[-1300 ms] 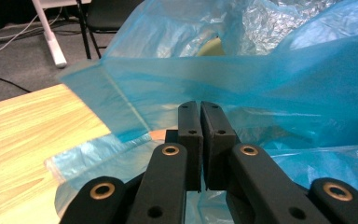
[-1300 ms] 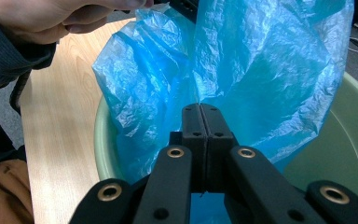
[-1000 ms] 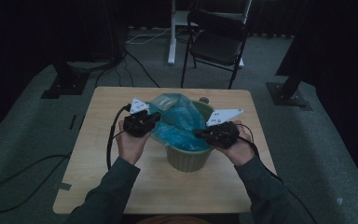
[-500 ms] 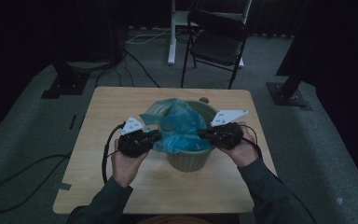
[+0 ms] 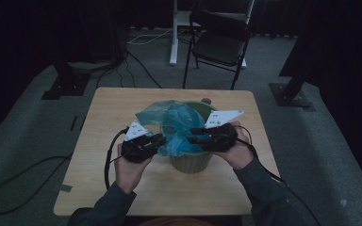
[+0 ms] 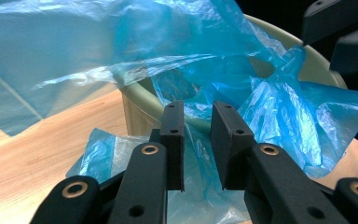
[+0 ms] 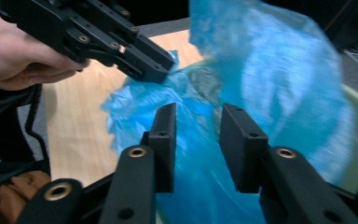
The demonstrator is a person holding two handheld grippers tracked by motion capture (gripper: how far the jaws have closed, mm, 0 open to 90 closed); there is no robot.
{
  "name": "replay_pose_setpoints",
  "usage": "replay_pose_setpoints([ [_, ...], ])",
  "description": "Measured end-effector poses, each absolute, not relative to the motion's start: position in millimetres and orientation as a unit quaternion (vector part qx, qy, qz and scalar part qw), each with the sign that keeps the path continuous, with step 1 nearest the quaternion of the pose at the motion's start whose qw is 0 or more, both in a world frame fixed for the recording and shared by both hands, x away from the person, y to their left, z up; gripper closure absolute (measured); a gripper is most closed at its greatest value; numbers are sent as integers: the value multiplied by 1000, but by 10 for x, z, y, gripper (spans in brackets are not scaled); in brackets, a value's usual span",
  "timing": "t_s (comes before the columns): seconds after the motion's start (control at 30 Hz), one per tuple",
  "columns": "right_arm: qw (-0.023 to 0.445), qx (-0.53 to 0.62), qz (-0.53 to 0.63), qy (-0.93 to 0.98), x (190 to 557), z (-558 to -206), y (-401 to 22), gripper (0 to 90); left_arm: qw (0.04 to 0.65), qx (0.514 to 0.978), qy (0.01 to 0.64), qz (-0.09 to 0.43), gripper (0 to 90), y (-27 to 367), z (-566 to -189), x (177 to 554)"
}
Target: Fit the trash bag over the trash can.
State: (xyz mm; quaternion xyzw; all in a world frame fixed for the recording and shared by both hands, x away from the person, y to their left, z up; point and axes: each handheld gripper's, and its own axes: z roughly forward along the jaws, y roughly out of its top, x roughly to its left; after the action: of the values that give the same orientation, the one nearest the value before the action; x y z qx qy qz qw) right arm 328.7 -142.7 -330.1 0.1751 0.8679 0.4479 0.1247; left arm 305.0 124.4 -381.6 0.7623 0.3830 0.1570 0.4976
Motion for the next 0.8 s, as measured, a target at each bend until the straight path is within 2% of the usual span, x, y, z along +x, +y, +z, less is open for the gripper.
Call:
replay_pose_setpoints([
  [0.17,107,163,447,873,3314,-3316,-1254,539,499,761,384,154,741,1250,-3827,3050],
  [0.23,96,163,440,878,3344,-3335,-1208,535,499,762,384,152,739,1256,-3828,3056],
  [0.3,91,162,436,881,3358,-3353,-1187,558,499,762,384,153,738,1257,-3829,3056],
  [0.33,79,157,429,886,3369,-3385,-1163,644,498,762,384,151,738,1264,-3831,3060],
  [0.43,75,145,419,893,3345,-3415,-1149,797,497,761,388,151,744,1283,-3836,3073],
  [0.47,75,145,419,893,3345,-3415,-1149,797,497,761,388,151,753,1283,-3836,3073],
  [0.57,76,138,408,899,3284,-3439,-1183,874,501,758,391,147,791,1319,-3839,3096],
  [0.67,81,135,405,901,3250,-3442,-1196,885,501,757,391,151,832,1333,-3832,3102],
  [0.8,89,126,401,903,3178,-3436,-1201,886,509,746,402,151,823,1395,-3800,3139],
])
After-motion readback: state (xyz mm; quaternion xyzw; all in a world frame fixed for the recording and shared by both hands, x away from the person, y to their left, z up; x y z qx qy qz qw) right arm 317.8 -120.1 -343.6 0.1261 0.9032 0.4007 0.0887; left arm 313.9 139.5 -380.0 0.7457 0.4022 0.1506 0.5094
